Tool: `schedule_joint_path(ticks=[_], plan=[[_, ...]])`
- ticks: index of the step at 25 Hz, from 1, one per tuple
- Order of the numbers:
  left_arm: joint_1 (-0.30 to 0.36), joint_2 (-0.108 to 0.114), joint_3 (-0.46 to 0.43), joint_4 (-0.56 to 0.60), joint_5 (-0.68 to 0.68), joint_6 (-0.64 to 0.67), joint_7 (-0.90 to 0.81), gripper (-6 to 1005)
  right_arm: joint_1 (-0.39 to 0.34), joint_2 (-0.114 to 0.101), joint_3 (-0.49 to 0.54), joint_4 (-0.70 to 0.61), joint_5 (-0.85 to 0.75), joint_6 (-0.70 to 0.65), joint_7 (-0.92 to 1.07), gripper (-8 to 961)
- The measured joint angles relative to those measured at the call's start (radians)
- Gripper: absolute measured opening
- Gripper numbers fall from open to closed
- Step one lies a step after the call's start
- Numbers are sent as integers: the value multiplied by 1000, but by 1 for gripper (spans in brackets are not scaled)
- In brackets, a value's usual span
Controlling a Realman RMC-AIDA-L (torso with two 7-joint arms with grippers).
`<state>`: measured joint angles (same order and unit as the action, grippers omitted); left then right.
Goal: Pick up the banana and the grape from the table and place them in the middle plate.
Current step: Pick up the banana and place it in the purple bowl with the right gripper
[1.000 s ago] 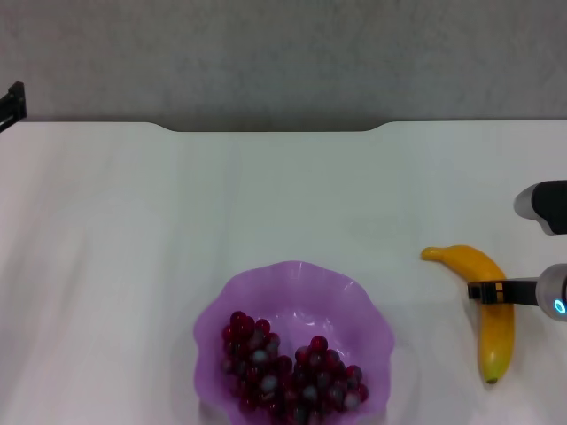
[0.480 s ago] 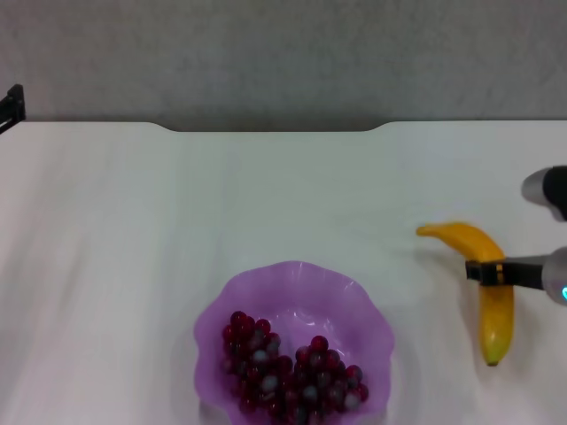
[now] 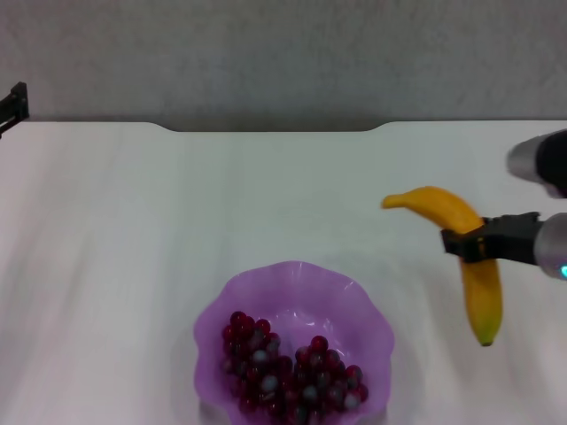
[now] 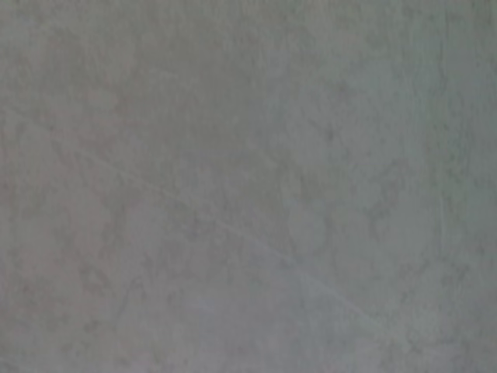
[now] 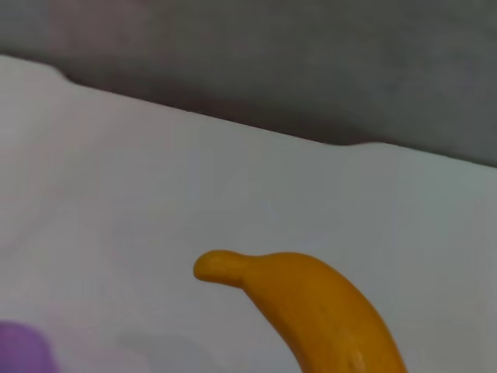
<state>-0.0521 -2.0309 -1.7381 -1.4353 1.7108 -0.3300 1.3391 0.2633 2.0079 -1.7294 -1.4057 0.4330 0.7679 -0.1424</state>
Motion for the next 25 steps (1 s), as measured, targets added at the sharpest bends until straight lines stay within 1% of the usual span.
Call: schedule_joint_path(ticks=[12,25], plan=[[1,0,3,-18,-2,-11,0,880,63,-1,-168,-27,-2,1,-19,529],[6,0,20,-39,-4,-12,0,880,128,0,-279,-1,3,-21,-20,571]])
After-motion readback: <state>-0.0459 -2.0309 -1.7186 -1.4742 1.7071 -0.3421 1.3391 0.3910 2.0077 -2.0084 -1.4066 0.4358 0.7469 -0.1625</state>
